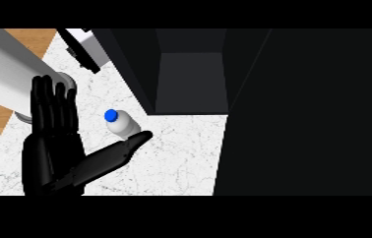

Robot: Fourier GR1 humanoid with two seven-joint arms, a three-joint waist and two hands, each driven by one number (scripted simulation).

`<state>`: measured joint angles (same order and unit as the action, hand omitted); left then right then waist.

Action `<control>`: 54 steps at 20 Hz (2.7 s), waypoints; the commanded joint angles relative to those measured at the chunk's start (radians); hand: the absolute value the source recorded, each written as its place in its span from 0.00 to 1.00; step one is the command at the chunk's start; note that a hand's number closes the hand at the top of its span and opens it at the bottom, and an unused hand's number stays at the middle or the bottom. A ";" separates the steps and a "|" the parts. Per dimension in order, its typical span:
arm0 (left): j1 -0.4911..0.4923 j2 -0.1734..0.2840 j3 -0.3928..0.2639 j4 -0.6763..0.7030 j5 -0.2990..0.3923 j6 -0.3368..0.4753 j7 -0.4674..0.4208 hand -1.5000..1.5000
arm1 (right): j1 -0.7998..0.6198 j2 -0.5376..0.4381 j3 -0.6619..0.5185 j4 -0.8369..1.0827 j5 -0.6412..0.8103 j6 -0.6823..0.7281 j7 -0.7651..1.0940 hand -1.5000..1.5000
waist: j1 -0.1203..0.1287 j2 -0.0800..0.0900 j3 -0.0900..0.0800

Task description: Pick up the bottled water, place it into the cabinet and close the cabinet

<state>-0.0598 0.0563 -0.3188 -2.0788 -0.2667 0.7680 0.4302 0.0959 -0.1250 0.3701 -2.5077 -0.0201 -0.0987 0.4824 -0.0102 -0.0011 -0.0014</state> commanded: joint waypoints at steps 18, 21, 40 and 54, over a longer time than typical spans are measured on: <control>0.102 -0.055 0.251 0.549 0.424 -0.255 -0.650 0.00 | 0.014 -0.048 0.002 -0.181 0.013 -0.025 0.080 0.00 | 0.001 0.000 0.000; 0.037 -0.034 0.337 0.686 0.478 -0.307 -0.712 0.00 | 0.042 -0.076 -0.019 -0.206 -0.035 -0.001 0.081 0.00 | -0.005 0.000 0.001; -0.081 -0.039 0.421 1.215 0.619 -0.435 -1.090 0.00 | -0.055 -0.055 0.102 -0.194 0.096 -0.093 0.164 0.00 | -0.005 0.000 0.000; -0.216 -0.056 0.444 1.469 0.760 -0.557 -1.311 0.00 | -0.087 -0.067 0.067 -0.128 0.087 -0.121 0.105 0.00 | -0.002 0.001 0.000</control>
<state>-0.2411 0.0111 0.1230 -0.6703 0.4610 0.2371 -0.8326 0.0001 -0.1835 0.4520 -2.5077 0.0175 -0.2185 0.5474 -0.0159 -0.0010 -0.0014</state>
